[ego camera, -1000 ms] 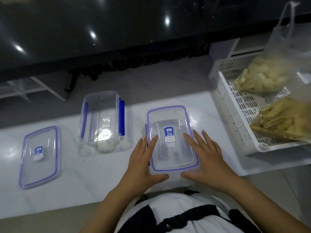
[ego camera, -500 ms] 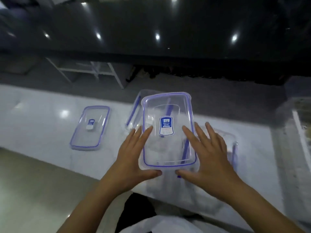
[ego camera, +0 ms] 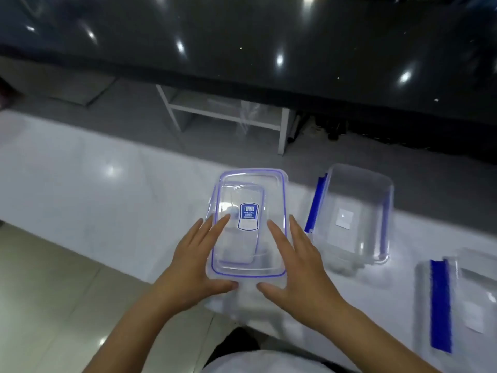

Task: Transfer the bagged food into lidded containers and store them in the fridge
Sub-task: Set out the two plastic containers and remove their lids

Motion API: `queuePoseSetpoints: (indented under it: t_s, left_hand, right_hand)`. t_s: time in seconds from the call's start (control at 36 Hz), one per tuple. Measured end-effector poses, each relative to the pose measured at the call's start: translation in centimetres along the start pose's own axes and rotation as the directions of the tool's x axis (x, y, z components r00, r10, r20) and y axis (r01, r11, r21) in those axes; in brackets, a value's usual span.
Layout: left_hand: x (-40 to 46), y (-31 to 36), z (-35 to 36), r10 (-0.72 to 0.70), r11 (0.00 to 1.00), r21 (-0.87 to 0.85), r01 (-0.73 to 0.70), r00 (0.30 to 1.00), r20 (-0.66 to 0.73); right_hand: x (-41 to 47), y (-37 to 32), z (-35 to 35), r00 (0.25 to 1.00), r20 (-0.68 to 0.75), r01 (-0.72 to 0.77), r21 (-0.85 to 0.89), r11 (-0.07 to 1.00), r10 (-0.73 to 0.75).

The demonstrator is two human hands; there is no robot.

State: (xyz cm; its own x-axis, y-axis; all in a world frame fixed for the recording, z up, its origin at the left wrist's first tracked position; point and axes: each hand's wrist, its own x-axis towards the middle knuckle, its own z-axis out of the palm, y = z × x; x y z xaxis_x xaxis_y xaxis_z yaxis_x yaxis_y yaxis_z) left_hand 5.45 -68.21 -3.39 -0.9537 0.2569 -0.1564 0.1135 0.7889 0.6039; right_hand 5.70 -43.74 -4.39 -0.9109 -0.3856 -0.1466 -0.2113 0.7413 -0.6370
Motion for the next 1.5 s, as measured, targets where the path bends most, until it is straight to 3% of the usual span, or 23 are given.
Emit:
queuePoseSetpoints:
  t_s: [0.17,0.36,0.53,0.75,0.94,1.17,1.25,1.33,1.5]
  left_hand:
    - [3.0,-5.5,-0.8,0.010,0.995,0.098,-0.024,0.989,0.149]
    - [4.5,-8.0,0.3,0.044,0.995,0.087,-0.055,0.991,0.129]
    - [4.8,-9.3,1.1,-0.005,0.989,0.146,-0.017,0.989,0.145]
    - [4.4,-10.2,1.1,-0.011,0.990,0.140,-0.011,0.988,0.153]
    - [4.8,-10.0,0.5,-0.009,0.982,0.187,-0.014,0.992,0.123]
    - [5.1,-9.7,-0.3,-0.074,0.970,0.241,0.016,0.970,0.233]
    - [5.3,-7.5,-0.7,0.007,0.975,0.216,-0.051,0.980,0.200]
    - [6.1,-3.2,-0.4,0.098,0.980,0.152,-0.132,0.972,0.212]
    - [7.5,6.3,3.8,0.368,0.912,0.060,-0.406,0.873,0.320]
  right_hand:
    - [3.5,-0.9,3.9,0.988,0.043,-0.147,0.034,0.989,0.146]
    - [5.8,-0.6,4.9,0.966,0.092,-0.243,-0.018,0.970,0.243]
    - [6.3,-0.2,6.4,0.964,0.060,-0.244,-0.167,0.955,0.257]
    - [6.3,-0.1,7.2,0.967,0.049,-0.236,-0.201,0.951,0.251]
    - [6.3,-0.3,7.7,0.962,0.028,-0.262,-0.166,0.951,0.270]
    - [4.8,-1.8,5.4,0.944,0.099,-0.310,-0.049,0.949,0.314]
    - [2.1,-2.7,3.8,0.933,0.046,-0.355,-0.028,0.934,0.356]
    - [-2.3,-2.9,1.8,0.909,-0.060,-0.405,0.099,0.909,0.412]
    - [-13.2,-2.2,-3.3,0.741,-0.266,-0.594,0.171,0.786,0.617]
